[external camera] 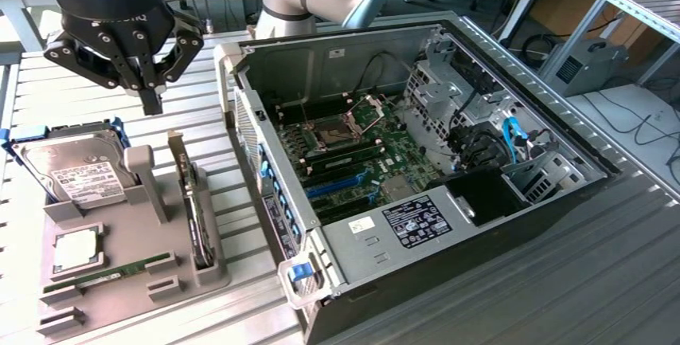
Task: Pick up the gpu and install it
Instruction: 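Reach for the gpu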
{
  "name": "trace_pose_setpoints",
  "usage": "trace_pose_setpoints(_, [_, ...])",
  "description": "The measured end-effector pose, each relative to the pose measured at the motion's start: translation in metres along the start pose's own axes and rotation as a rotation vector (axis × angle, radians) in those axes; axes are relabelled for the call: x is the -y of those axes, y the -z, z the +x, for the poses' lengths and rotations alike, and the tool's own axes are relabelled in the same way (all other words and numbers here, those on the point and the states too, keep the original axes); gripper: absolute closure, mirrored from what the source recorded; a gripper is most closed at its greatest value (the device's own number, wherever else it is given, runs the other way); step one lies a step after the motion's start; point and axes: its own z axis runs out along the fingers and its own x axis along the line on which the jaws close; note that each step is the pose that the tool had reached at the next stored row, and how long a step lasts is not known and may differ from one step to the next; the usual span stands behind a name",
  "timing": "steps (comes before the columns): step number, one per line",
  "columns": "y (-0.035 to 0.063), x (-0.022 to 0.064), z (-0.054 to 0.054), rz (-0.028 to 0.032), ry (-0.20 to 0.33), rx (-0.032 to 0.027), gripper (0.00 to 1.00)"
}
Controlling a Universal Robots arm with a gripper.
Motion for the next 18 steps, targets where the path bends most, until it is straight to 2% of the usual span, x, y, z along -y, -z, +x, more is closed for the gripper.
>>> trace_pose_setpoints(18, [0.0000,0.0024,0.0015,0.0004,0.000,0.0000,0.89])
